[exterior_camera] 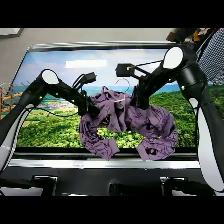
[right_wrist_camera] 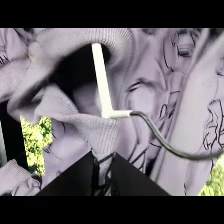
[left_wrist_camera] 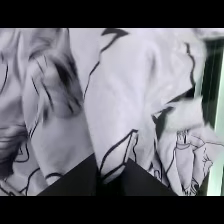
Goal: Fold the clothes and pants, and hang the long-sleeved shirts on hangers.
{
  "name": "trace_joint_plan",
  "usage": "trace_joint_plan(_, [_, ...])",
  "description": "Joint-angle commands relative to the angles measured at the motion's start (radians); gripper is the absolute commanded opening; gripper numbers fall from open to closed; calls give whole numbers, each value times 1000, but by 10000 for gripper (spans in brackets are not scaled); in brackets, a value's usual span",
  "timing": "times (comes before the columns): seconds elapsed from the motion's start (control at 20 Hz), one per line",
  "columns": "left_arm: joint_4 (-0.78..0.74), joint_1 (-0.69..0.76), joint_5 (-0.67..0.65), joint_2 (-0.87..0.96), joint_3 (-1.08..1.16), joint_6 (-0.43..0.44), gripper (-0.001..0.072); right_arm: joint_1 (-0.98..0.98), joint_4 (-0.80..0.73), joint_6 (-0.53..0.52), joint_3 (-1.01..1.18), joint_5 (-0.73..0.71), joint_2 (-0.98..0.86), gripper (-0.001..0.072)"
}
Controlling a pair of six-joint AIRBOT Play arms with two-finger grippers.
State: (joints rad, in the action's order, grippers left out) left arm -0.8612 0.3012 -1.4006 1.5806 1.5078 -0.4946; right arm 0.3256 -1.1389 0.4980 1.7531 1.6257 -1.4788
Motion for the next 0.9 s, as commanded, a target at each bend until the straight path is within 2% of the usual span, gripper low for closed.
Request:
trace_joint_plan(0.0, [59, 1, -16, -5, 9, -30, 35, -55, 94, -1, 1, 12, 21, 139])
trace_joint_plan(0.15, [58, -9, -23, -61, 12, -33, 33, -246, 198, 100, 1, 8, 84, 522])
trace_joint_plan(0.2, [58, -9, -21, -84, 12, -33, 33, -317, 231, 118, 1, 26, 109, 550])
trace_joint_plan(0.5, [42, -4, -21, -204, 12, -48, 32, -648, 234, 6, 0, 56, 238, 539])
trace_joint_plan(0.7, [42, -5, -21, -269, 12, -48, 32, -657, 219, -91, -72, 66, 223, 528])
trace_joint_plan(0.85, [42, -5, -22, -285, 12, -48, 32, -657, 277, -200, -212, 70, 217, 528])
